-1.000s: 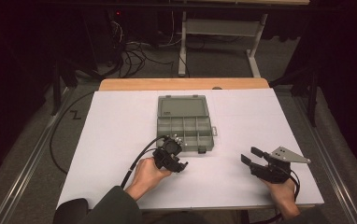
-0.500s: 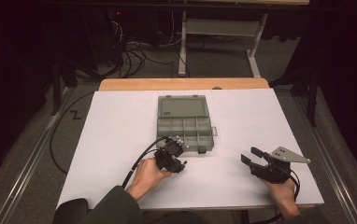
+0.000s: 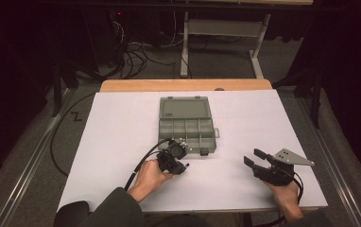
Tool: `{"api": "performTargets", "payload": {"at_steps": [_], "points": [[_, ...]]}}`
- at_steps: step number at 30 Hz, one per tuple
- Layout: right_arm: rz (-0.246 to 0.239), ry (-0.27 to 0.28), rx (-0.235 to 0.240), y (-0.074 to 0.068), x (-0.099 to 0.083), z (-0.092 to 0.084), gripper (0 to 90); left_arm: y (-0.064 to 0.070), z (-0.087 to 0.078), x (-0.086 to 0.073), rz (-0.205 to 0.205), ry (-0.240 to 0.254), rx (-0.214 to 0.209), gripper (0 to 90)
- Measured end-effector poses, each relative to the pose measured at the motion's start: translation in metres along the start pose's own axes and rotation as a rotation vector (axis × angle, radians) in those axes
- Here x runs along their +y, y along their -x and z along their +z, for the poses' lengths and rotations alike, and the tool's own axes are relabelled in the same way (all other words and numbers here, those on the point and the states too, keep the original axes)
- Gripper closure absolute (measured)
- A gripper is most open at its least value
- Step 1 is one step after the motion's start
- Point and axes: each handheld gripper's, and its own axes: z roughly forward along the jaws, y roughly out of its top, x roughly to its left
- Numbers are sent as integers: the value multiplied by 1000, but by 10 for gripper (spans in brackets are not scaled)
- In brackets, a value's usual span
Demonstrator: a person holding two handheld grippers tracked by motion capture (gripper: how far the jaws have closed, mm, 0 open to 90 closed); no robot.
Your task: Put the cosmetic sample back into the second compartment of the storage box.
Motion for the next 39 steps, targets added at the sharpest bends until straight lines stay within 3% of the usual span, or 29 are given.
{"api": "performTargets", "payload": {"at_steps": [39], "points": [[2, 9, 2, 0, 0, 0, 453, -13, -34, 8, -14, 84, 16, 805]]}}
